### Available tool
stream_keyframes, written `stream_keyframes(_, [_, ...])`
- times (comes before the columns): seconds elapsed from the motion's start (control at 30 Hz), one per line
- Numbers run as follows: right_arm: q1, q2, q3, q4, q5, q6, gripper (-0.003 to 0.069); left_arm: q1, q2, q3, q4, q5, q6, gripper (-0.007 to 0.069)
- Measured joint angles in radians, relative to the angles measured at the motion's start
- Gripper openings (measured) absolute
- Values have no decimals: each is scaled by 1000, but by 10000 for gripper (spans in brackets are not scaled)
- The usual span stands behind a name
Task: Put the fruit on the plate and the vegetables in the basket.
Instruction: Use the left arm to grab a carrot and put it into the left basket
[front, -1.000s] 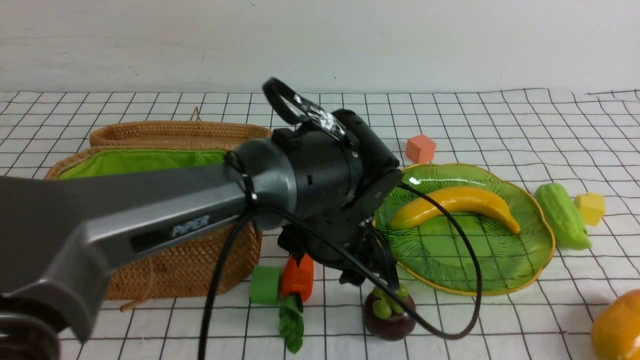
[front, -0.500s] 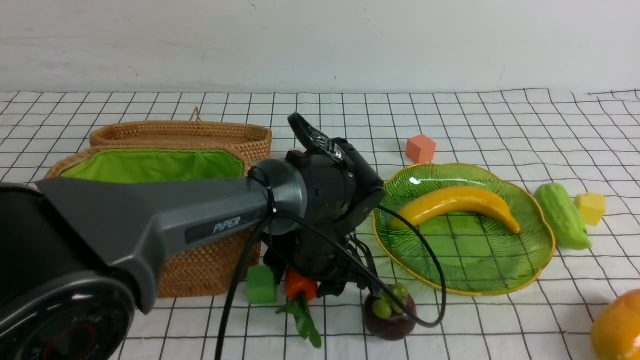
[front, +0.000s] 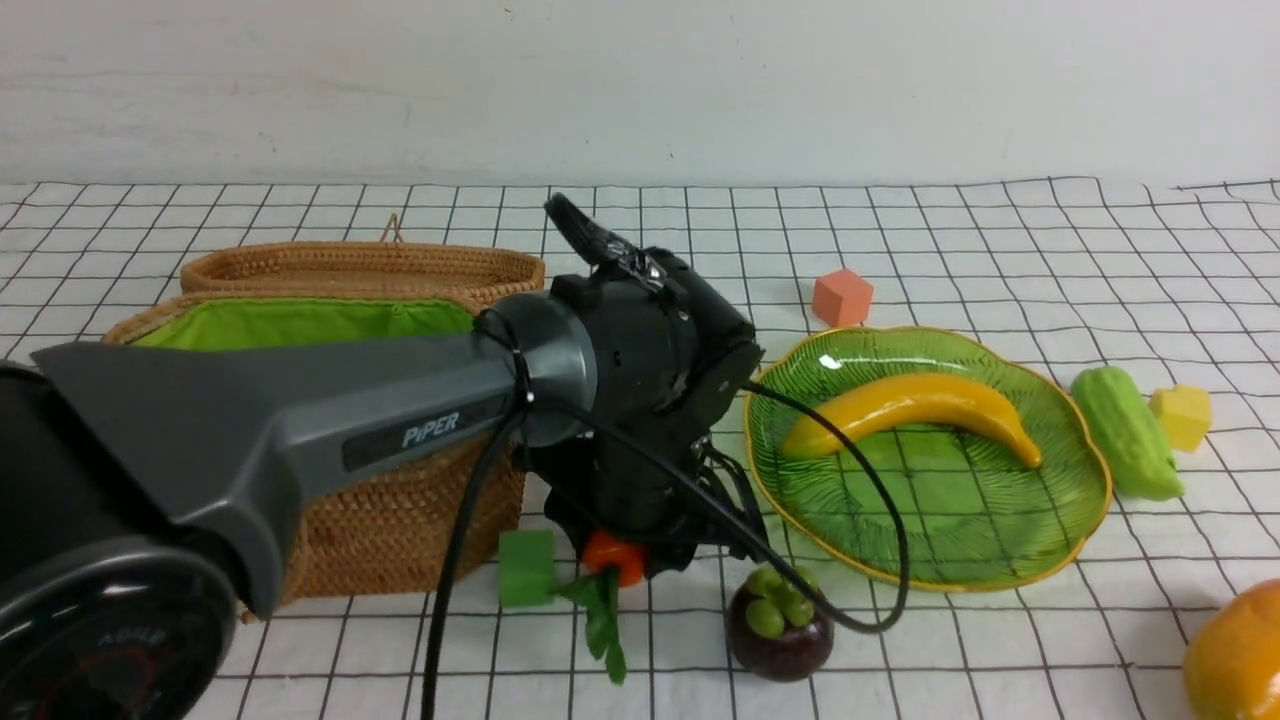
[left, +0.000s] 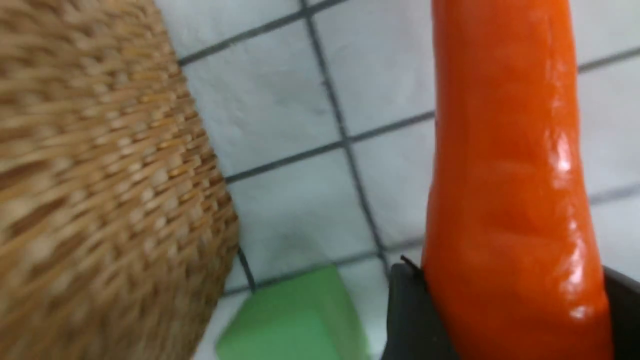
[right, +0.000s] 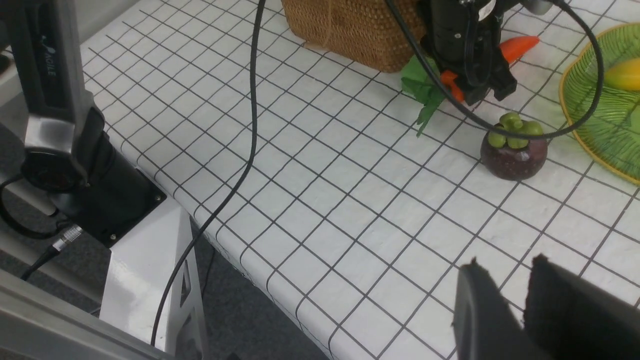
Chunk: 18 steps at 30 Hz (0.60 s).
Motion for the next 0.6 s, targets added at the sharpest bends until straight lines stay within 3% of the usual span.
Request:
stream_keyframes(0.13, [0,0,0,-8,0,0,172,-91,-163,-18,44,44,120,392])
stream_keyframes(0.3, [0,0,0,-20,-36,-4,174,-116,-369,-14,81,143,416,392])
stream_keyframes(0.43, [0,0,0,-22,-51,-22,175,6,-522,64,78,169,663,392])
stream_keyframes(0.6, [0,0,0,-22,-50,-35,175,222,-643,189,78,78,1041,392])
